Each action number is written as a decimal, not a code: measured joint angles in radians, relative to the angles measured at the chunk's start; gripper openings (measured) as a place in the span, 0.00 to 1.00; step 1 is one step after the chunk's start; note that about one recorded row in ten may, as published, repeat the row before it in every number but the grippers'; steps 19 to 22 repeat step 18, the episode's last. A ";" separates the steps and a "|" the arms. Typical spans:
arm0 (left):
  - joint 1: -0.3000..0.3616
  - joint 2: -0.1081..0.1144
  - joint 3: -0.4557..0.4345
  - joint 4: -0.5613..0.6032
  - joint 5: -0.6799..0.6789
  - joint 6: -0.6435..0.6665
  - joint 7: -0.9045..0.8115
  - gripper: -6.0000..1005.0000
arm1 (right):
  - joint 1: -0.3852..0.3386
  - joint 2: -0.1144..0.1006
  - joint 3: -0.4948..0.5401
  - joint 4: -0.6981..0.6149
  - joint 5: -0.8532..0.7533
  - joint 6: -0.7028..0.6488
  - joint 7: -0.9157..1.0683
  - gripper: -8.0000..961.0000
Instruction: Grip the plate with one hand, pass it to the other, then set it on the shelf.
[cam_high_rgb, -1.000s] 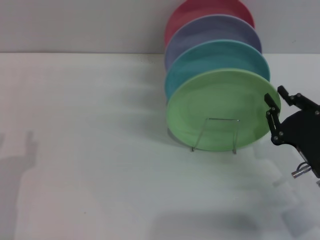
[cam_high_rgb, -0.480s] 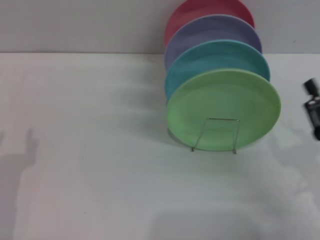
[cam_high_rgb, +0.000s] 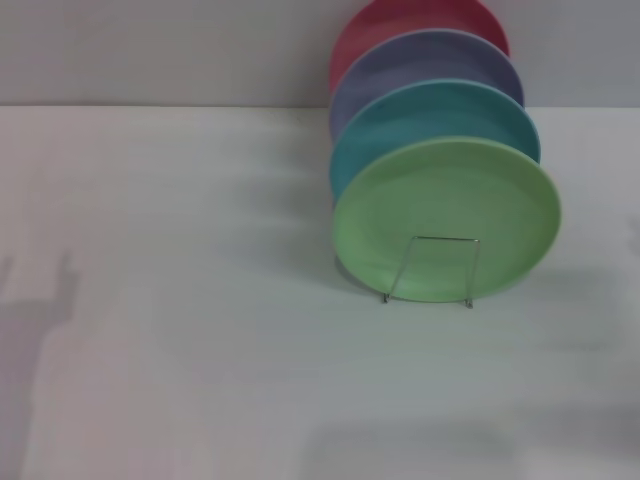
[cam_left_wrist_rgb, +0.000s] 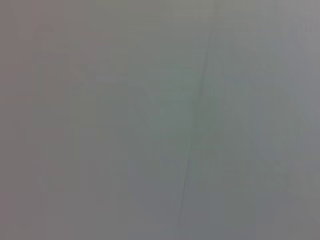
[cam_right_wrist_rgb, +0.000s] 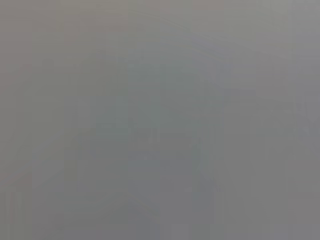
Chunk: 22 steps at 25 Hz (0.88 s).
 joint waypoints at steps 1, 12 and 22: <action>-0.003 -0.001 0.000 0.009 -0.002 -0.011 0.001 0.68 | 0.007 -0.003 0.017 -0.004 0.019 0.031 0.011 0.69; -0.038 0.000 0.003 0.062 0.001 -0.068 0.044 0.68 | 0.037 0.009 0.031 0.006 0.124 0.142 -0.035 0.72; -0.057 0.001 0.010 0.083 0.009 -0.118 0.053 0.68 | 0.084 0.011 0.038 0.027 0.126 0.208 -0.072 0.72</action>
